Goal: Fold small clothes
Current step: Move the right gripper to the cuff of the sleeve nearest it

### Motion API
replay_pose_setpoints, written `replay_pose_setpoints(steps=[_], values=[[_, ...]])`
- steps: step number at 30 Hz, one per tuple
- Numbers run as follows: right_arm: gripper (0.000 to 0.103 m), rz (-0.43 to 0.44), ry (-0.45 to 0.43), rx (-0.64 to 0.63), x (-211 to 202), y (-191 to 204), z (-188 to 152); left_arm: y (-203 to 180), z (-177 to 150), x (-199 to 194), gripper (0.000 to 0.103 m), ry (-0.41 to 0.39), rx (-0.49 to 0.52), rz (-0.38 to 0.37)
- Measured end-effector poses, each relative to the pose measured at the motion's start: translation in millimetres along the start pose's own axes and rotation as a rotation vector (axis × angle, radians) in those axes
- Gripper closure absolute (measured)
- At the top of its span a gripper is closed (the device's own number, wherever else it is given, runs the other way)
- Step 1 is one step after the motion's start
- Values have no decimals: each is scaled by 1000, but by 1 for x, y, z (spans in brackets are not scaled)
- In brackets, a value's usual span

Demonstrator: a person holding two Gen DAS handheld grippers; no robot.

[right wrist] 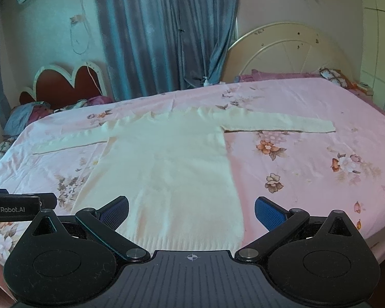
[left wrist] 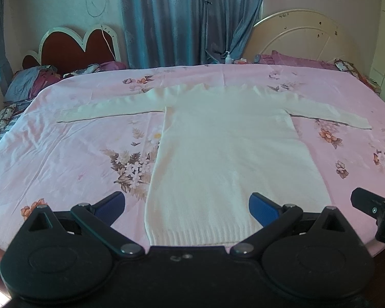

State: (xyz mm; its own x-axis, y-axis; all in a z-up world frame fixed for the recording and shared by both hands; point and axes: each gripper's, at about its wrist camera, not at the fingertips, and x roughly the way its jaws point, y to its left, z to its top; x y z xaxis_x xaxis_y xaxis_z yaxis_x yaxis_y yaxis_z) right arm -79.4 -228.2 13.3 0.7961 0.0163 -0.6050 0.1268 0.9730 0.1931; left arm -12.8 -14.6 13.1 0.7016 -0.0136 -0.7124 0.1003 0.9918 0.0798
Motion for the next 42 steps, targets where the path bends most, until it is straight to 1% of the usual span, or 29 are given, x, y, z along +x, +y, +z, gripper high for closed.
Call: replay_pose_setpoints(steps=[9, 19, 24, 29, 35, 38, 42], values=[[0, -47, 3, 23, 43, 9, 23, 13, 32, 43, 1, 14, 18, -23], [0, -138, 13, 74, 87, 16, 50, 36, 70, 96, 1, 23, 41, -53], [0, -185, 8, 106, 103, 10, 60, 45, 83, 119, 1, 26, 39, -68], [0, -222, 3, 126, 118, -6, 70, 45, 93, 139, 1, 42, 28, -81], [0, -244, -12, 123, 143, -35, 88, 31, 102, 161, 1, 54, 42, -86], [0, -235, -19, 129, 162, -55, 99, 20, 109, 175, 1, 58, 40, -85], [0, -224, -15, 143, 190, -89, 113, 2, 120, 196, 1, 56, 25, -61]])
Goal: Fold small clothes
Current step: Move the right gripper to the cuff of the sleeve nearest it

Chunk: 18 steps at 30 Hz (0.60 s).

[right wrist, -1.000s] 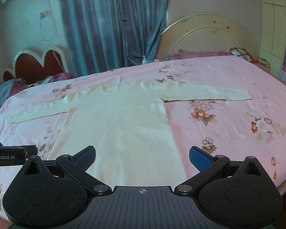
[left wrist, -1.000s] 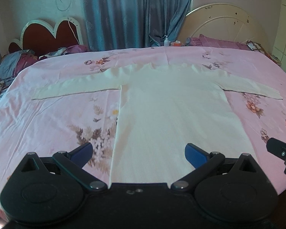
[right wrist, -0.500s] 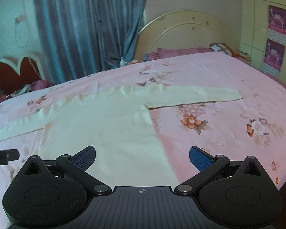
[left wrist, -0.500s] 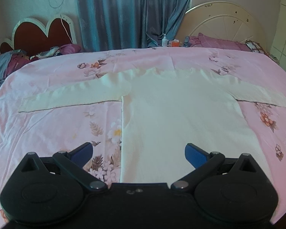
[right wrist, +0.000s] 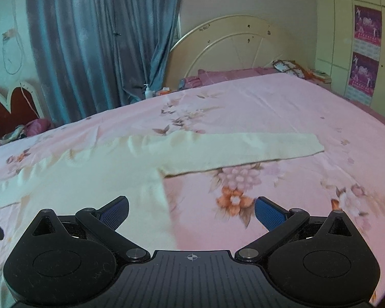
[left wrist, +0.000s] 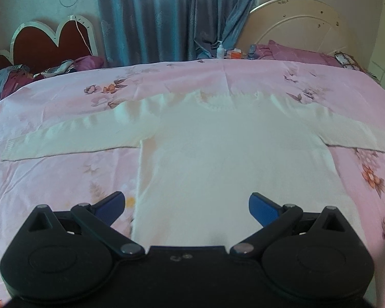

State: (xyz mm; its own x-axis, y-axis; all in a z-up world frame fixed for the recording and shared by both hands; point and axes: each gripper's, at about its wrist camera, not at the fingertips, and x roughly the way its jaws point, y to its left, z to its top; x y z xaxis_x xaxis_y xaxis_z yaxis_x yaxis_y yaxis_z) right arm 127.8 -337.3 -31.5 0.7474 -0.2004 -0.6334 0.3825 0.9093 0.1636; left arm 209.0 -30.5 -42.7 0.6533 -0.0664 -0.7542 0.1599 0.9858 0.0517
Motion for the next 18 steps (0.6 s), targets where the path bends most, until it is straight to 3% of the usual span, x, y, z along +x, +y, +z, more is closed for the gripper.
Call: replay_pose_setpoints(steps=[9, 16, 18], values=[[1, -65, -1, 17, 77, -70, 30, -47, 26, 48, 1, -15, -19, 22], [2, -159, 57, 113, 131, -138, 42, -78, 36, 80, 1, -3, -2, 57], [33, -180, 83, 140, 143, -155, 44, -85, 39, 87, 1, 4, 8, 73]])
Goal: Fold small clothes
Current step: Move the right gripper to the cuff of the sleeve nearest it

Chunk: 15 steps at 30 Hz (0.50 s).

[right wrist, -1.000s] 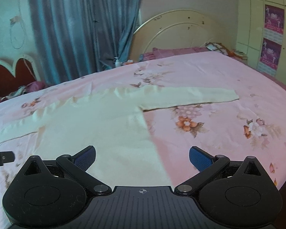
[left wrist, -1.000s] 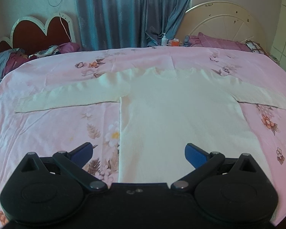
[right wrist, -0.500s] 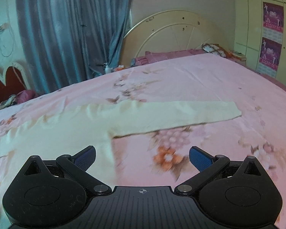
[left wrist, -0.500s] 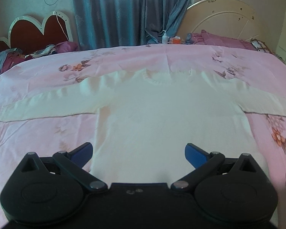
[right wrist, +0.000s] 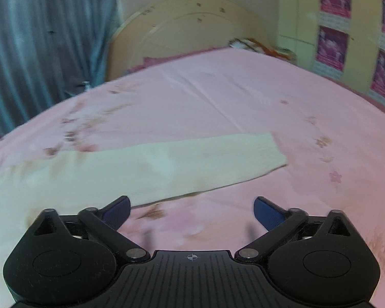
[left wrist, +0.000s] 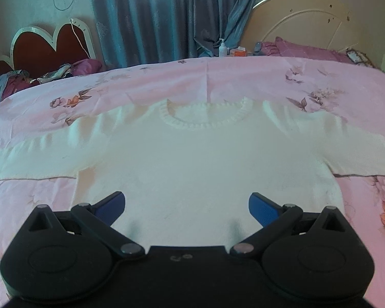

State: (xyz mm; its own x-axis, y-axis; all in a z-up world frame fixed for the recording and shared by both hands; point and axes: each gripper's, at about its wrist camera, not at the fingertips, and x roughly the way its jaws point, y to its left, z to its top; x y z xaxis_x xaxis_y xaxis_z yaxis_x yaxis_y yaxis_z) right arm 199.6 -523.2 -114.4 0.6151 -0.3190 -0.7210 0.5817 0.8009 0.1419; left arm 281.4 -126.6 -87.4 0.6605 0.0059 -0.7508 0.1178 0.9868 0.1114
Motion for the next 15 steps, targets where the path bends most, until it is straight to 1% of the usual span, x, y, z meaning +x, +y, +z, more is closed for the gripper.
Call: replay_pose_setpoints(steps=[2, 4, 6, 8, 12, 13, 15], values=[[34, -14, 34, 59, 16, -17, 5, -5, 2, 6, 1, 7, 9, 8], [34, -21, 42, 107, 29, -32, 8, -8, 3, 10, 1, 11, 11, 16], [34, -31, 54, 129, 39, -42, 11, -11, 6, 15, 2, 19, 11, 21], [34, -39, 48, 149, 45, -48, 12, -12, 8, 19, 2, 29, 15, 27], [35, -51, 9, 162, 51, -50, 18, -13, 11, 25, 2, 48, 34, 36], [40, -55, 2, 171, 54, -50, 20, -11, 10, 26, 2, 52, 30, 38], [63, -65, -12, 184, 58, -52, 23, -10, 11, 27, 3, 59, 25, 34]])
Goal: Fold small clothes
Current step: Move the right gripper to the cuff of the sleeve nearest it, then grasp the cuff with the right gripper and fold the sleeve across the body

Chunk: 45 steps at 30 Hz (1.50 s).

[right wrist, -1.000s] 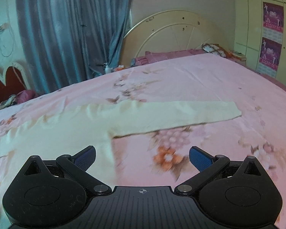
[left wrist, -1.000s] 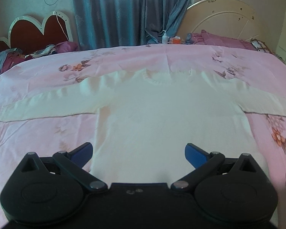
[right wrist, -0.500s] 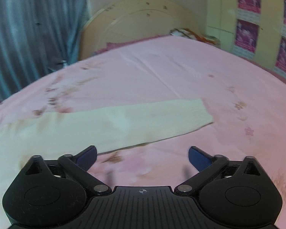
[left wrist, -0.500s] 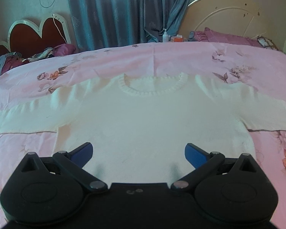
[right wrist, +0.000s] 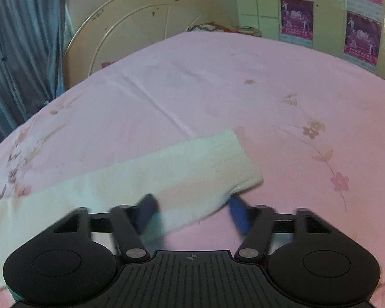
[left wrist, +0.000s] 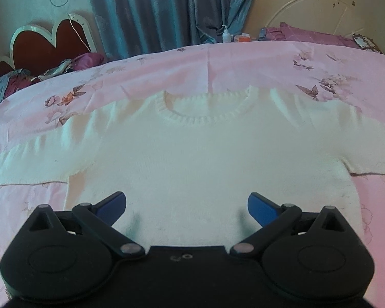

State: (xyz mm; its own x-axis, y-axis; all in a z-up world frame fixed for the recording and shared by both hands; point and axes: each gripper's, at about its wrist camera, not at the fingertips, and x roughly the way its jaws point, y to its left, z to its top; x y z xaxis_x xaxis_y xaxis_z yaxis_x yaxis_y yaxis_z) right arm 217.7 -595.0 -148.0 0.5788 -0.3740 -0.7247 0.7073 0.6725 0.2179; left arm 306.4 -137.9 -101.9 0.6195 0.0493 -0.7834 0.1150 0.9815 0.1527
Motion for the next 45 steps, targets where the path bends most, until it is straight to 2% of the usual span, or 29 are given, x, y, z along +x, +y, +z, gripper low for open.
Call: replay_pose_setpoints(steps=[1, 3, 5, 8, 11, 15, 19, 24, 29, 34, 35, 37, 38, 39, 41, 45], values=[[67, 9, -3, 12, 1, -2, 2, 1, 0, 0, 4, 3, -1, 1], [91, 28, -4, 29, 2, -6, 4, 2, 0, 2, 7, 7, 1, 0], [96, 50, -7, 28, -1, -6, 5, 4, 0, 4, 16, 22, 0, -14], [96, 79, -36, 5, -12, 2, 6, 9, 1, 6, 22, 43, -24, -44], [96, 139, -69, -27, -31, 19, 7, 17, 2, 4, 22, 45, -46, -61], [96, 247, -98, -102, -57, 71, 4, 36, 5, -1, 22, 30, -75, -63], [96, 379, -103, -186, -89, 138, -14, 63, 6, -4, 21, 14, -116, -59], [96, 515, -38, -277, -112, 230, -58, 103, 2, -1, 21, -13, -142, -81], [96, 605, 57, -376, -123, 318, -122, 139, -1, 7, 21, -17, -171, -93], [96, 648, 185, -420, -114, 359, -173, 165, -1, 17, 19, 1, -205, -114], [95, 641, 196, -432, -113, 364, -179, 167, -1, 18, 18, 1, -207, -124], [66, 653, 217, -441, -114, 369, -185, 169, 1, 20, 16, -4, -209, -146], [32, 664, 218, -434, -112, 368, -182, 169, 1, 21, 14, -6, -212, -158], [23, 675, 196, -427, -117, 365, -181, 167, 3, 22, 14, -8, -216, -177], [23, 681, 157, -434, -128, 351, -175, 163, 6, 25, 13, -11, -221, -233], [23, 587, 87, -447, -140, 311, -163, 138, 14, 40, 14, 24, -221, -357]])
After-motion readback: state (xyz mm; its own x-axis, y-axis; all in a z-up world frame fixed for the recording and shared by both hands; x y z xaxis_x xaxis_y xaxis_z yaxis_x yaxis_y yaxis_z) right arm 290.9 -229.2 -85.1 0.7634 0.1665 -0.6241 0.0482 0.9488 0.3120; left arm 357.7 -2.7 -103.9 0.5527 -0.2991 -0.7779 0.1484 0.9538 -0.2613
